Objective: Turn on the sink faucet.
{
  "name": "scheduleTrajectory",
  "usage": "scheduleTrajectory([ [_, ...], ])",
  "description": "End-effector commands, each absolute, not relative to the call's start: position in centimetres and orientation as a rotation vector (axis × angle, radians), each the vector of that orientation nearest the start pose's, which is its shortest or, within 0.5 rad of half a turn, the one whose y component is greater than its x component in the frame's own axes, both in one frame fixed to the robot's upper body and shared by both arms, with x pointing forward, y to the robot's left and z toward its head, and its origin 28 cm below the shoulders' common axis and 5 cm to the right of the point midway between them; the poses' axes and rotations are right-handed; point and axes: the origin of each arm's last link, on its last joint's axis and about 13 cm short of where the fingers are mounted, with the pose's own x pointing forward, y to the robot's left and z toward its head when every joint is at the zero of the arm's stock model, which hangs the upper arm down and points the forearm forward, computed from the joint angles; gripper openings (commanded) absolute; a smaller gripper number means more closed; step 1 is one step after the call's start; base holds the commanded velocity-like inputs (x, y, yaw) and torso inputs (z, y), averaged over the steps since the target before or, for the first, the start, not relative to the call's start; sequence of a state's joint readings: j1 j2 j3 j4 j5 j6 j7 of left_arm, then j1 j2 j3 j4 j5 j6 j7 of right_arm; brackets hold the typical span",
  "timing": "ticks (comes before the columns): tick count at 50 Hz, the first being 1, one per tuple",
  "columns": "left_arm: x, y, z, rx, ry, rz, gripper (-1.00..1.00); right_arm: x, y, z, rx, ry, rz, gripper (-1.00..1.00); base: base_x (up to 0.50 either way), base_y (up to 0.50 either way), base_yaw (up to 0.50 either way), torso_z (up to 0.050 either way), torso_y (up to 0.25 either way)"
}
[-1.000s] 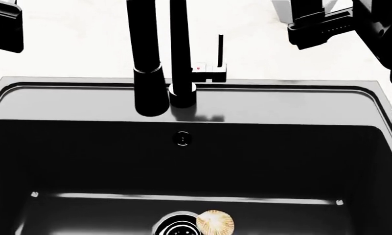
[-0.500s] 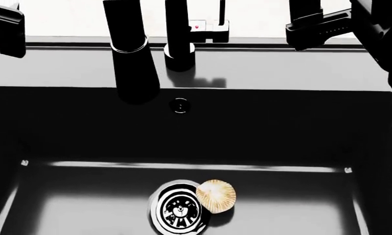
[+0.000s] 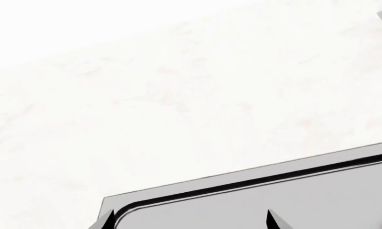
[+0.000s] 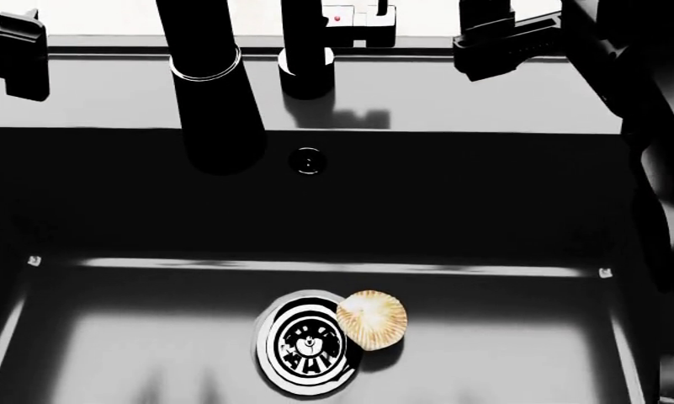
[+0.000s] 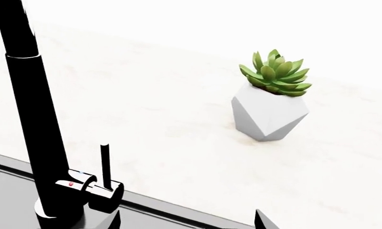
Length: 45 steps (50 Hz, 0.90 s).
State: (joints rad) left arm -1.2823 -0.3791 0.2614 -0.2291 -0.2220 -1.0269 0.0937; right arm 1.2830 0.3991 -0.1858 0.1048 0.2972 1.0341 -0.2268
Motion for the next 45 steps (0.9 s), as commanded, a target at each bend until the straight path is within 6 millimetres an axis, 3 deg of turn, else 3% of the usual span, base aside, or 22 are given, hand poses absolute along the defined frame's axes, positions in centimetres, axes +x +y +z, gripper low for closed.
scheduleTrajectory([
  [1, 36.7, 28.7, 29.3, 0.214, 0.047, -0.019, 1.0, 38.0, -15.5, 30.1, -0.151, -0.061, 0.239, 1.0, 0.0, 0.0, 0.0, 0.0, 0.0],
  [7, 36.9, 29.0, 28.8, 0.192, 0.045, -0.004, 1.0, 39.9, -14.1, 29.2, -0.148, -0.07, 0.272, 1.0, 0.0, 0.0, 0.0, 0.0, 0.0],
  [24, 36.9, 29.2, 27.6, 0.158, 0.074, 0.004, 1.0, 43.3, -12.3, 29.6, -0.175, -0.066, 0.283, 1.0, 0.0, 0.0, 0.0, 0.0, 0.0],
  [27, 36.5, 29.2, 28.2, 0.147, 0.065, -0.008, 1.0, 44.0, -12.0, 29.2, -0.159, -0.052, 0.283, 1.0, 0.0, 0.0, 0.0, 0.0, 0.0],
  [32, 36.7, 29.6, 28.8, 0.122, 0.053, 0.01, 1.0, 44.0, -11.7, 29.1, -0.144, -0.043, 0.277, 1.0, 0.0, 0.0, 0.0, 0.0, 0.0],
  [45, 36.8, 29.7, 27.3, 0.129, 0.082, 0.006, 1.0, 44.0, -11.0, 29.1, -0.122, -0.038, 0.253, 1.0, 0.0, 0.0, 0.0, 0.0, 0.0],
])
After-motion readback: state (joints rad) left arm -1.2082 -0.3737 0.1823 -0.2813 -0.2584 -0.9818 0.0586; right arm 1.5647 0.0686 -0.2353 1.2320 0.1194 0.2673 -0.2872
